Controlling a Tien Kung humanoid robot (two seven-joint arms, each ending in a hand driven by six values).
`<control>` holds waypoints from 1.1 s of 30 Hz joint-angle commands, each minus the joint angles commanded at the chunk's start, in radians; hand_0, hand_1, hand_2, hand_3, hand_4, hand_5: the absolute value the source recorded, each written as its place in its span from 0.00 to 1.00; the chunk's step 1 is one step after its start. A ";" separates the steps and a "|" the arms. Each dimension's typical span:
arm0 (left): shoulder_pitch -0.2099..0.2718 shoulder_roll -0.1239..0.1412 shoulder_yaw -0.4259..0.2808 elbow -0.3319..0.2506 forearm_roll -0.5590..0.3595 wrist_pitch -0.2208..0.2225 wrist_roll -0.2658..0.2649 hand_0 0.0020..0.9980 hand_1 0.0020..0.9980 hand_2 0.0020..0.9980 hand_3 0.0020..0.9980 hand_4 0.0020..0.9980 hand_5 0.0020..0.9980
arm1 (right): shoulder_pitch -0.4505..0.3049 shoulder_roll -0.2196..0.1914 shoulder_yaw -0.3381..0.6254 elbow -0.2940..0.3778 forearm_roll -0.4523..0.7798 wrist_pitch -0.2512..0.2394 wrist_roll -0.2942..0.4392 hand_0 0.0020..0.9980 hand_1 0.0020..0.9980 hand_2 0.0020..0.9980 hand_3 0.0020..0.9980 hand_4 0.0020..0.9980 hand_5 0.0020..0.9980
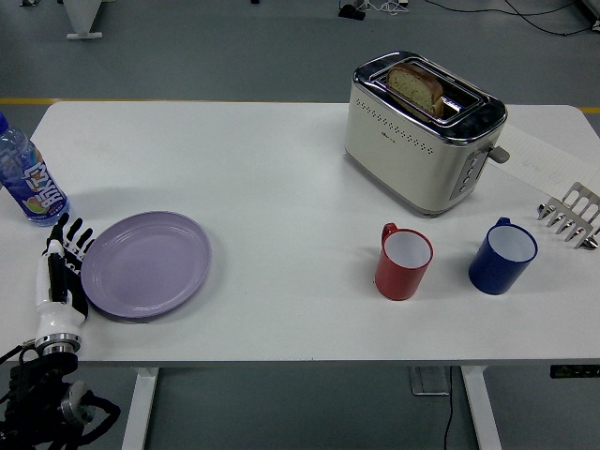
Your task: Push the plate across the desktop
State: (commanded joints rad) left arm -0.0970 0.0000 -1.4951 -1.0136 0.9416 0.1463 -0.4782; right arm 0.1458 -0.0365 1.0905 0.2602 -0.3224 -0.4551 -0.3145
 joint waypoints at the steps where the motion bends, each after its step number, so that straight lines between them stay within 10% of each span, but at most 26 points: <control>1: -0.003 0.000 0.004 0.001 -0.002 0.000 0.000 0.83 0.86 0.92 0.93 0.53 1.00 | 0.001 0.000 0.000 0.000 0.000 0.000 0.000 0.55 0.45 0.57 0.58 0.30 0.47; 33: -0.045 0.000 0.154 0.002 -0.056 0.005 -0.015 0.82 0.85 0.90 0.91 0.51 1.00 | 0.013 -0.002 0.006 -0.001 -0.011 0.002 -0.001 0.55 0.45 0.57 0.58 0.30 0.47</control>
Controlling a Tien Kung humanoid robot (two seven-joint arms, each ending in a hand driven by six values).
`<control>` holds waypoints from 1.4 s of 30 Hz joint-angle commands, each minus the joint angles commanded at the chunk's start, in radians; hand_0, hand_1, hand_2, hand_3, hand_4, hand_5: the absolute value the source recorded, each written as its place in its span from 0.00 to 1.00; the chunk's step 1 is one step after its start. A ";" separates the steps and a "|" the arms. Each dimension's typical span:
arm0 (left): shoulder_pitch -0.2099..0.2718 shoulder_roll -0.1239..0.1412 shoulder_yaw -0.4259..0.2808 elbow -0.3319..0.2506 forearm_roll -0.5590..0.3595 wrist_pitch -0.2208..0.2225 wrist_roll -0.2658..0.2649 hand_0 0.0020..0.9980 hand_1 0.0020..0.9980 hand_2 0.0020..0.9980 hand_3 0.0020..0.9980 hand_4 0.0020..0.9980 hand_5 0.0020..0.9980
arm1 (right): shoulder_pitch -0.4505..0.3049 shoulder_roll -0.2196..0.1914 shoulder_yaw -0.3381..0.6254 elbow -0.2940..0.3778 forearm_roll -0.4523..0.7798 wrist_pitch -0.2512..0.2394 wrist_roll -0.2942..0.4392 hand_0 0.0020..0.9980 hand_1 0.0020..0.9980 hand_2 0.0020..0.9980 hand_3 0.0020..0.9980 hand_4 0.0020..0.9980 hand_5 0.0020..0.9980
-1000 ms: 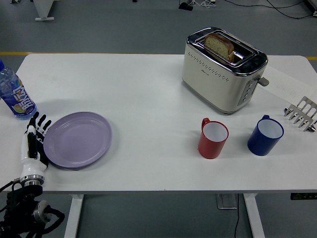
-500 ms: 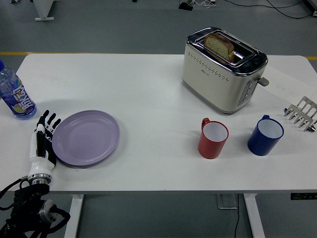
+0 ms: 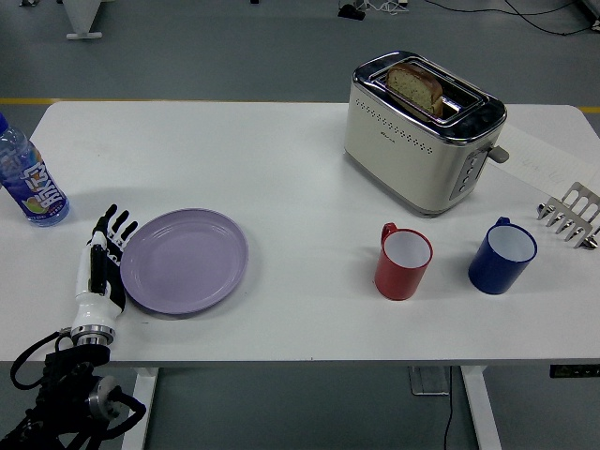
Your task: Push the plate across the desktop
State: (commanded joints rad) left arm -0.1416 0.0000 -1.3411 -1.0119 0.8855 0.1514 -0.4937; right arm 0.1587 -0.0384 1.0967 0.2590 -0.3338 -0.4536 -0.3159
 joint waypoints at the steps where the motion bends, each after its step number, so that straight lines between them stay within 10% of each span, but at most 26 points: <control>1: -0.002 0.000 0.002 0.001 -0.002 0.000 0.000 0.82 0.85 0.90 0.91 0.51 1.00 | 0.000 0.000 0.000 0.000 0.000 0.000 0.000 0.55 0.45 0.57 0.58 0.30 0.47; 42: -0.023 0.000 0.269 -0.024 -0.097 0.016 -0.019 0.82 0.85 0.90 0.90 0.50 1.00 | -0.007 -0.007 0.003 0.001 -0.006 -0.005 -0.001 0.55 0.45 0.57 0.58 0.30 0.47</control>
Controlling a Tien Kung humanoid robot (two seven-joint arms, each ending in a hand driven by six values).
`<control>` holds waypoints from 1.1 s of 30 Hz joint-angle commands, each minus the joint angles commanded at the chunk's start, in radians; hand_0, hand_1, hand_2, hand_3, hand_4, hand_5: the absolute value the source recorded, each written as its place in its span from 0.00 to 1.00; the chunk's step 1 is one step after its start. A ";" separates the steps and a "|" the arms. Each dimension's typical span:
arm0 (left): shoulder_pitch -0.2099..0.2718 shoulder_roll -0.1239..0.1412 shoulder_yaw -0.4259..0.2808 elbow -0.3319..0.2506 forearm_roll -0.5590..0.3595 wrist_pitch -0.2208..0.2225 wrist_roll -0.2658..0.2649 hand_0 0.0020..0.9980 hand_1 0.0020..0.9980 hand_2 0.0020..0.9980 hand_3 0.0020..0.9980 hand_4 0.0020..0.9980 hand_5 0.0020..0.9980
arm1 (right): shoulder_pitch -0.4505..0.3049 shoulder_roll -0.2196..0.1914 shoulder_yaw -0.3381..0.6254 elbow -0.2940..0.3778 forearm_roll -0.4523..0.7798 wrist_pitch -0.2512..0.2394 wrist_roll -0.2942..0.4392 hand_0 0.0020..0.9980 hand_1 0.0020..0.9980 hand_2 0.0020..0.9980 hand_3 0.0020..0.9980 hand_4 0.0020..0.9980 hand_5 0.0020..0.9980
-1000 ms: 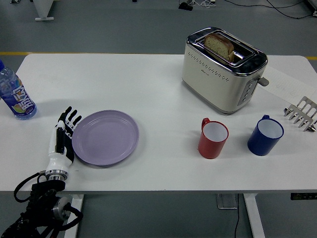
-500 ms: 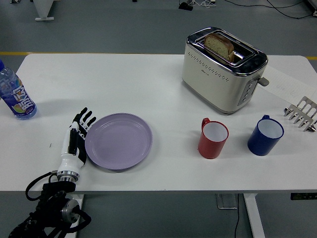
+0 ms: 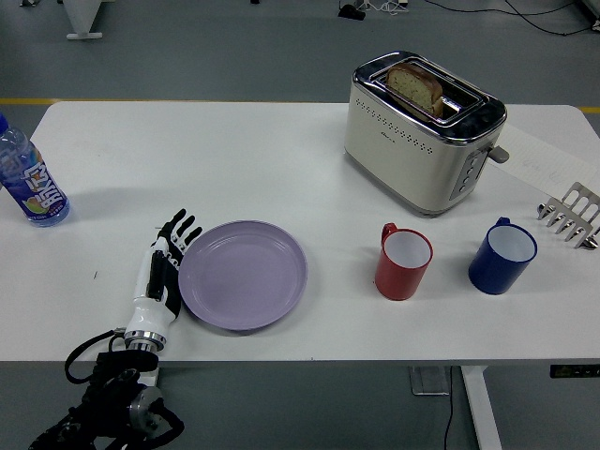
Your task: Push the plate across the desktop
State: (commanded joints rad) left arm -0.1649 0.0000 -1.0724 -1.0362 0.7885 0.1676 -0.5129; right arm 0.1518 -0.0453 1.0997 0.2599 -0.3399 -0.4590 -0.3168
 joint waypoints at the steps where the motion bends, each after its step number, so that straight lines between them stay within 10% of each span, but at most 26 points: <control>1: 0.000 0.000 0.002 -0.001 -0.001 -0.001 0.000 0.82 0.85 0.90 0.90 0.50 1.00 | 0.000 0.000 0.000 0.000 -0.001 0.000 0.000 0.55 0.45 0.57 0.58 0.30 0.47; 33: -0.020 0.000 0.102 -0.029 -0.025 -0.017 0.009 0.82 0.84 0.87 0.87 0.50 1.00 | 0.009 -0.003 0.005 -0.002 -0.007 0.002 0.000 0.55 0.45 0.57 0.58 0.30 0.47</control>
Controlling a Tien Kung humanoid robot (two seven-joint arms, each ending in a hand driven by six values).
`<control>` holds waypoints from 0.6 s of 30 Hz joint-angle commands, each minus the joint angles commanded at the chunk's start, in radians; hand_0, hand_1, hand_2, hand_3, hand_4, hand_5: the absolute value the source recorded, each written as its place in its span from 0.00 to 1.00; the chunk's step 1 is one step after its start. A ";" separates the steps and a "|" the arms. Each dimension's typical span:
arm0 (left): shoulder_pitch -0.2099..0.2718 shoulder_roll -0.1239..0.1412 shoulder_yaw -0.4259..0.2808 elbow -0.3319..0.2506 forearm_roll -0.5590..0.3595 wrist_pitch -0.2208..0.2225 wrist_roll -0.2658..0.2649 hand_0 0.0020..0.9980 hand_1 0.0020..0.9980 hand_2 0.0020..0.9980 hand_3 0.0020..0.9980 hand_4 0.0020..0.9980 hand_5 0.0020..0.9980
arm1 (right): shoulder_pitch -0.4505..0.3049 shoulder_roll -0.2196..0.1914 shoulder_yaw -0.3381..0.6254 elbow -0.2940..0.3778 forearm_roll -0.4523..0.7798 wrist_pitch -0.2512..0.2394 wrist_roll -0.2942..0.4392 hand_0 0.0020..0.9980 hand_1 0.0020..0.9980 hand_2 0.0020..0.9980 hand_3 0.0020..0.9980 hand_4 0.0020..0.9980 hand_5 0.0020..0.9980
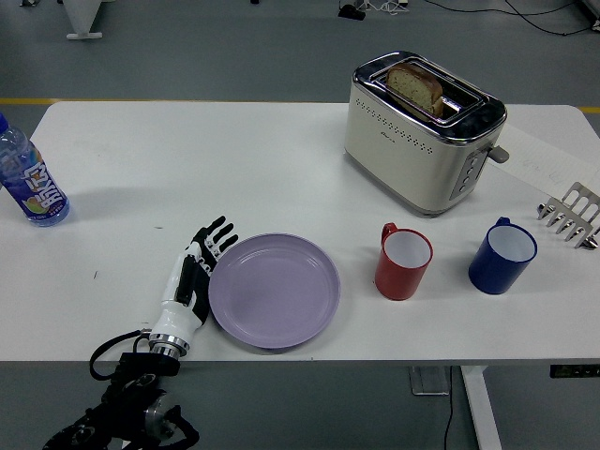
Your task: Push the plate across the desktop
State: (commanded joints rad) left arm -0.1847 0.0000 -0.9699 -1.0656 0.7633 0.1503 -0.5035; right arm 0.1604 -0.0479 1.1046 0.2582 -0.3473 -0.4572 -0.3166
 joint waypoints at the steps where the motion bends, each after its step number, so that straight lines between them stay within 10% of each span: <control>1: -0.002 0.000 0.002 0.000 -0.001 0.000 0.000 0.82 0.84 0.87 0.87 0.50 1.00 | 0.000 0.000 0.000 0.000 -0.001 0.000 0.000 0.55 0.45 0.57 0.58 0.30 0.47; 18: -0.021 0.000 0.052 -0.007 -0.014 -0.002 0.000 0.81 0.84 0.87 0.86 0.49 1.00 | 0.004 0.000 0.002 -0.001 -0.002 0.001 0.001 0.55 0.45 0.57 0.58 0.30 0.47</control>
State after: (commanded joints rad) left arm -0.2060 0.0000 -0.9177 -1.0730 0.7489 0.1484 -0.5039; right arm 0.1646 -0.0477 1.1062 0.2575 -0.3492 -0.4558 -0.3154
